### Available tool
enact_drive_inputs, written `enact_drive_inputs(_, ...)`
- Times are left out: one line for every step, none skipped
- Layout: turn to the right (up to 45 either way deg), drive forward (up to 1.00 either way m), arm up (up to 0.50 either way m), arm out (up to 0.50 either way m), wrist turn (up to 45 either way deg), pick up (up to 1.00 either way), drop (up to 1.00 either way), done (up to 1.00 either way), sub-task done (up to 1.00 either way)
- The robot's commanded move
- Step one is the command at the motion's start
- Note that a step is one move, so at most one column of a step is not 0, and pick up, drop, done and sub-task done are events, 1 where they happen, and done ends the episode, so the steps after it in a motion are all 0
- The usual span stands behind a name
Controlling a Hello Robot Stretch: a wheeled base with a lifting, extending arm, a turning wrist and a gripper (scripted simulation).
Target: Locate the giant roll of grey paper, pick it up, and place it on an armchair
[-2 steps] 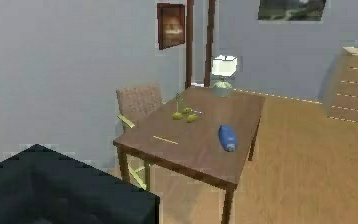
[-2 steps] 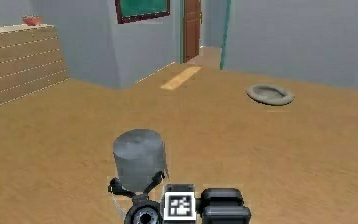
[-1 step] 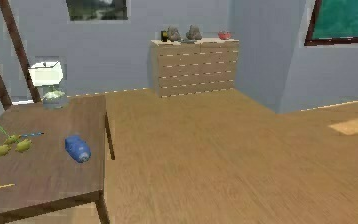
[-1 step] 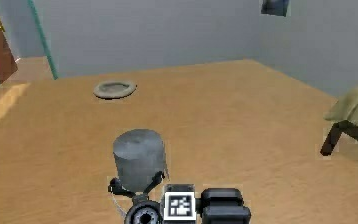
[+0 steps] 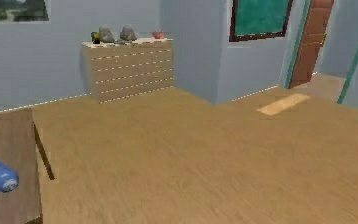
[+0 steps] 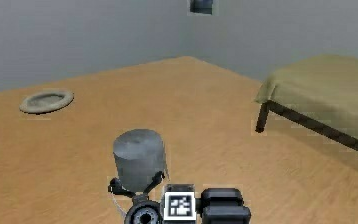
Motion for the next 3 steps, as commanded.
enact_drive_inputs(3.0, 0.00, 0.00, 0.00, 0.0, 0.00, 0.00, 0.00, 0.00)
enact_drive_inputs(-45.0, 0.00, 0.00, 0.00, 0.0, 0.00, 0.00, 0.00, 0.00)
enact_drive_inputs(-45.0, 0.00, 0.00, 0.00, 0.0, 0.00, 0.00, 0.00, 0.00)
